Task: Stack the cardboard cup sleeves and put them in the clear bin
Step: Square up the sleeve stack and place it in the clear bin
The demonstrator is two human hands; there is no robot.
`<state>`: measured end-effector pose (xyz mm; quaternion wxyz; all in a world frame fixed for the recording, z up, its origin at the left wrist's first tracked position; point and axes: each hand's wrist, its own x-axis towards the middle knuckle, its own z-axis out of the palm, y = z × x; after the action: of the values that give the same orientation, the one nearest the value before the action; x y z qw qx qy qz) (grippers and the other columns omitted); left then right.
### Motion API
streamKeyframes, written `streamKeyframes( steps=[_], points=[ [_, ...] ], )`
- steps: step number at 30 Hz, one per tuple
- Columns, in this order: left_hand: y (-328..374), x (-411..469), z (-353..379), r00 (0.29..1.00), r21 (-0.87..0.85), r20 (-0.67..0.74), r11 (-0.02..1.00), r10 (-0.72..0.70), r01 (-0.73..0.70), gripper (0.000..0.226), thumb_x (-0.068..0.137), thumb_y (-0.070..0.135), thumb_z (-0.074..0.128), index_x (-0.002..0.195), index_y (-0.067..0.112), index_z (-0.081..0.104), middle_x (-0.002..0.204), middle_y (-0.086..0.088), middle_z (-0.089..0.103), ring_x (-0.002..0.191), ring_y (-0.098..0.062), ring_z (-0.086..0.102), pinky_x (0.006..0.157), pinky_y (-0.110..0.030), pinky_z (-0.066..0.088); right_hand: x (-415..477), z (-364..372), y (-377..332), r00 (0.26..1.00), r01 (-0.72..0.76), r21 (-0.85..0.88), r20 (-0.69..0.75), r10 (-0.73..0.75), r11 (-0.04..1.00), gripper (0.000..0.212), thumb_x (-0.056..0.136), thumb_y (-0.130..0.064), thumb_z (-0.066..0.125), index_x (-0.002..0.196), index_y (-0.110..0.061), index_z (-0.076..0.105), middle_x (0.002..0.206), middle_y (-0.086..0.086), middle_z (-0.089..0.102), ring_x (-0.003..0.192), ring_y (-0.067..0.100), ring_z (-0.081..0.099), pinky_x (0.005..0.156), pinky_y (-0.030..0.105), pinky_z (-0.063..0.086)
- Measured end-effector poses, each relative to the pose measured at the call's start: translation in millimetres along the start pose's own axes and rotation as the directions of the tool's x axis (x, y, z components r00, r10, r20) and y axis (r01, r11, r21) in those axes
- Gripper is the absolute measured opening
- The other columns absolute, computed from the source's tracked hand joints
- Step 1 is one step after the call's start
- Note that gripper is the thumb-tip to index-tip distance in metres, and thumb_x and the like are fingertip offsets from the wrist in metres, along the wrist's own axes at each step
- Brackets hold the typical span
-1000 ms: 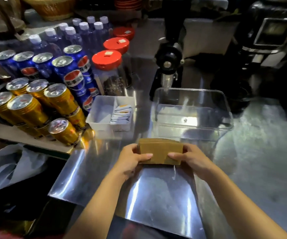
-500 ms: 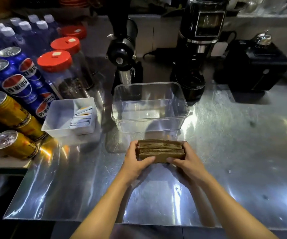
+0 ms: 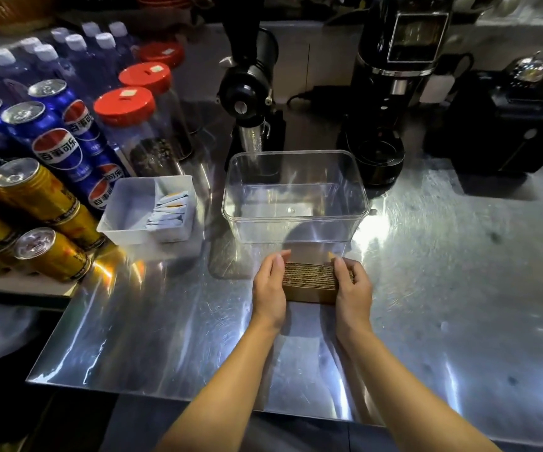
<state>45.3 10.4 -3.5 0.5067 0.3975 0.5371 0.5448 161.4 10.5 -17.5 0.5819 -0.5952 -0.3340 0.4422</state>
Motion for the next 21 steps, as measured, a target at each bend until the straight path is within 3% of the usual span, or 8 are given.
streamKeyframes(
  steps=[2,4,6,8,11,16,21],
  points=[
    [3,2,-1,1.0,-0.039,0.024,0.999,0.017,-0.016,0.025,0.097,0.025,0.039,0.108,0.024,0.061,0.113,0.007,0.063,0.107,-0.002,0.057,0.086,-0.009,0.045,1,-4,-2,0.999,0.012,-0.004,0.042,-0.012,1.0,0.017,0.091,-0.028,0.051,0.092,-0.016,0.063,0.09,0.003,0.065,0.086,0.015,0.059,0.078,0.031,0.048],
    [6,3,-2,0.999,-0.085,0.014,0.995,0.049,-0.048,0.024,0.094,0.033,0.042,0.109,0.034,0.06,0.118,0.006,0.063,0.114,-0.007,0.056,0.096,-0.021,0.045,0,-6,-5,0.995,0.054,0.008,0.086,-0.055,0.998,0.018,0.089,-0.032,0.052,0.094,-0.019,0.064,0.093,0.001,0.066,0.086,0.008,0.061,0.076,0.022,0.05],
    [4,1,-1,0.999,-0.099,0.003,0.994,0.042,-0.042,0.027,0.093,0.036,0.042,0.118,0.039,0.053,0.116,0.002,0.065,0.115,-0.015,0.057,0.098,-0.033,0.044,-2,-7,-5,0.991,0.073,0.001,0.111,-0.072,0.997,0.017,0.088,-0.034,0.052,0.093,-0.023,0.064,0.091,-0.004,0.065,0.083,0.002,0.06,0.071,0.016,0.049],
    [-2,-3,0,0.999,-0.069,-0.028,0.997,0.03,-0.032,0.032,0.096,0.031,0.039,0.127,0.039,0.045,0.112,-0.005,0.066,0.112,-0.024,0.058,0.095,-0.036,0.045,-3,-8,0,0.992,0.063,-0.029,0.109,-0.059,0.998,0.013,0.09,-0.03,0.051,0.09,-0.026,0.063,0.089,-0.004,0.064,0.083,0.007,0.058,0.073,0.02,0.047],
    [-6,-5,0,0.999,-0.037,-0.049,0.999,0.023,-0.024,0.028,0.097,0.025,0.038,0.119,0.031,0.054,0.107,-0.004,0.067,0.109,-0.028,0.059,0.098,-0.045,0.045,-3,-10,5,0.993,0.075,-0.044,0.094,-0.071,0.996,0.016,0.09,-0.026,0.051,0.081,-0.029,0.064,0.082,-0.007,0.063,0.078,0.006,0.056,0.069,0.016,0.045],
    [-7,-8,-4,0.999,0.017,-0.017,0.999,0.035,-0.035,0.029,0.096,0.024,0.038,0.09,0.034,0.065,0.089,0.009,0.069,0.087,-0.006,0.063,0.077,-0.021,0.05,-2,-12,8,0.991,0.076,-0.037,0.117,-0.071,0.996,0.017,0.089,-0.031,0.049,0.083,-0.025,0.063,0.079,-0.006,0.063,0.068,-0.006,0.056,0.061,0.008,0.044],
    [-6,-9,-15,0.996,0.078,0.09,0.997,0.006,-0.013,0.016,0.092,0.028,0.048,0.094,0.033,0.063,0.097,0.009,0.065,0.093,-0.01,0.06,0.081,-0.024,0.047,-1,-11,11,0.992,0.082,-0.061,0.106,-0.075,0.995,0.018,0.09,-0.031,0.048,0.083,-0.023,0.062,0.076,-0.006,0.06,0.064,-0.008,0.054,0.058,0.006,0.042]
  ],
)
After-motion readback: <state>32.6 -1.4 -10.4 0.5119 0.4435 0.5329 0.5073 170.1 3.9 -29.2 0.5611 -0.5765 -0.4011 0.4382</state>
